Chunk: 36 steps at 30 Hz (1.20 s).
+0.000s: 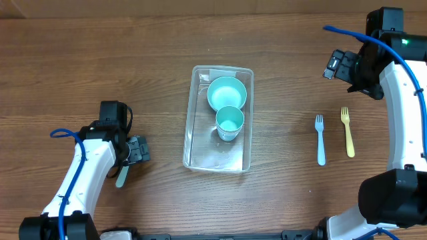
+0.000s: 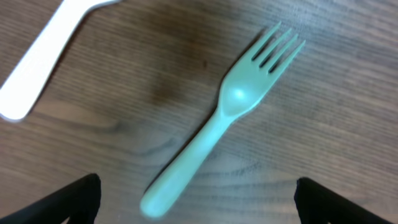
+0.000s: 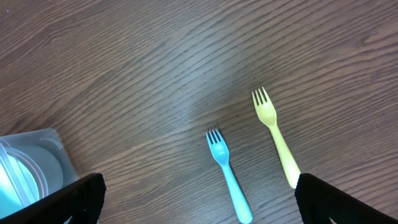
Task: Pack container
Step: 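Grasp the light-blue fork on the left with the left gripper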
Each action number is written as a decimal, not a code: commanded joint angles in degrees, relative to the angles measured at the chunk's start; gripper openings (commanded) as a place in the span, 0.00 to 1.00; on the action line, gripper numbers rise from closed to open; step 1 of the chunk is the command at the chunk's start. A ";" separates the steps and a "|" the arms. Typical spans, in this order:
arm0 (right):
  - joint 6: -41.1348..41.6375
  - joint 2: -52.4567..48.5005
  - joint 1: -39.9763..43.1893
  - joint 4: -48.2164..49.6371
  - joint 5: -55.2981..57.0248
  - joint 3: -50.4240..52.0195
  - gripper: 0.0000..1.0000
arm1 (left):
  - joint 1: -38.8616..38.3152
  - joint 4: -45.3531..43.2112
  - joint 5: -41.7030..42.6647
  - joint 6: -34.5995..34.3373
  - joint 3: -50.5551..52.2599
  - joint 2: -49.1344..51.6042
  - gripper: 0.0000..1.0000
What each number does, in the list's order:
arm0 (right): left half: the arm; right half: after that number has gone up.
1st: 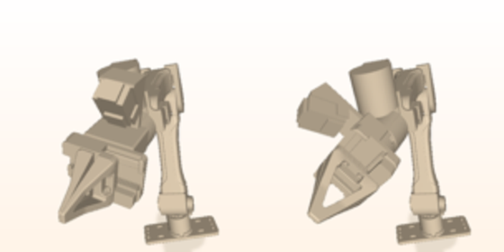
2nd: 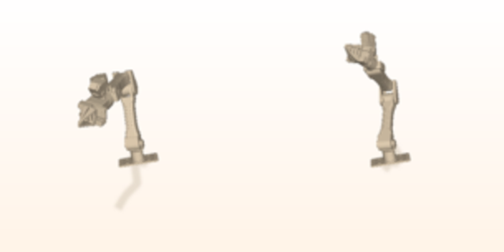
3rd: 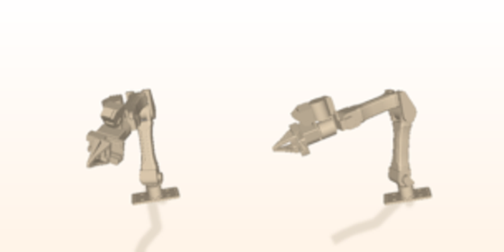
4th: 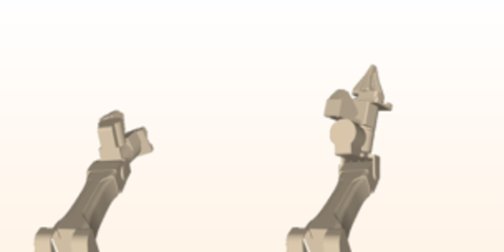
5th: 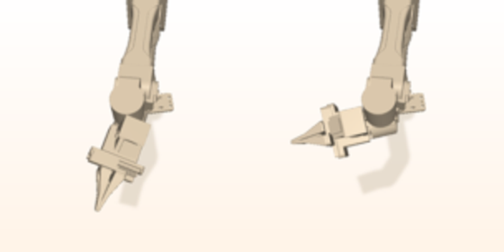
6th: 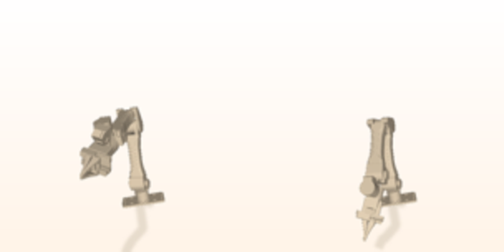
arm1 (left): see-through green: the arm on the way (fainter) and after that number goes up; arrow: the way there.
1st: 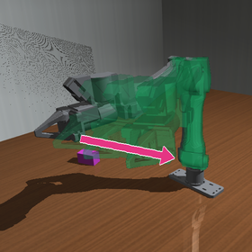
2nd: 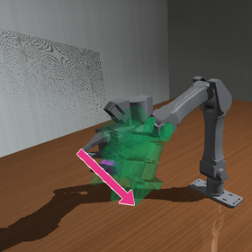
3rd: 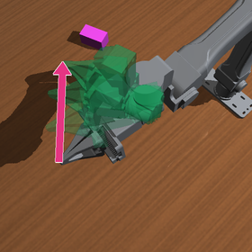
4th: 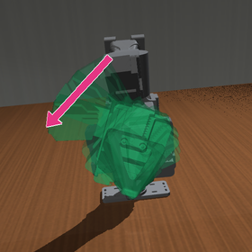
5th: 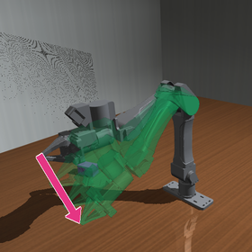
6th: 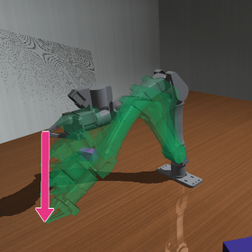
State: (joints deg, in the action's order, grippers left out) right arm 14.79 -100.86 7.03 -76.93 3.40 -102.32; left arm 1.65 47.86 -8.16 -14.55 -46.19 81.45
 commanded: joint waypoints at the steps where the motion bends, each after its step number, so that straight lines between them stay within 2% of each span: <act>1: 0.24 1.31 0.02 0.28 0.39 -1.20 1.00 | 0.31 -4.37 0.26 2.75 3.06 1.49 0.89; 4: 0.24 1.31 0.02 0.28 0.39 -1.20 1.00 | 0.31 -7.08 0.17 4.35 3.89 3.21 0.84; 9: 0.24 1.31 0.02 0.28 0.37 -1.20 1.00 | 0.31 -12.11 -0.20 4.52 3.91 9.66 0.88; 12: 0.24 1.31 0.02 0.28 0.37 -1.20 1.00 | 0.31 -14.14 -0.15 6.36 3.89 13.03 0.86; 14: 0.24 1.31 0.02 0.28 0.37 -1.20 1.00 | 0.31 -14.27 -0.15 7.34 3.89 13.79 0.76; 15: 0.24 1.31 0.02 0.28 0.37 -1.20 1.00 | 0.31 -14.25 -0.11 7.32 3.76 13.70 0.67; 19: 0.24 1.31 0.02 0.28 0.39 -1.20 1.00 | 0.31 -11.85 -0.11 7.32 1.84 13.66 0.40; 27: 0.24 1.31 0.02 0.28 0.37 -1.20 1.00 | 0.31 -6.21 0.33 7.28 -0.66 13.66 0.25; 31: 0.24 1.31 0.02 0.28 0.39 -1.20 1.00 | 0.31 -5.07 0.33 6.69 -1.18 13.64 0.04; 36: 0.24 1.31 0.02 0.28 0.39 -1.20 1.00 | 0.31 -1.55 0.81 5.09 -5.01 13.64 0.04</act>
State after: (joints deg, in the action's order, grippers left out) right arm 14.79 -100.86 7.03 -76.97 3.40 -102.32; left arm 1.61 44.51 -7.18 -7.84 -48.21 94.08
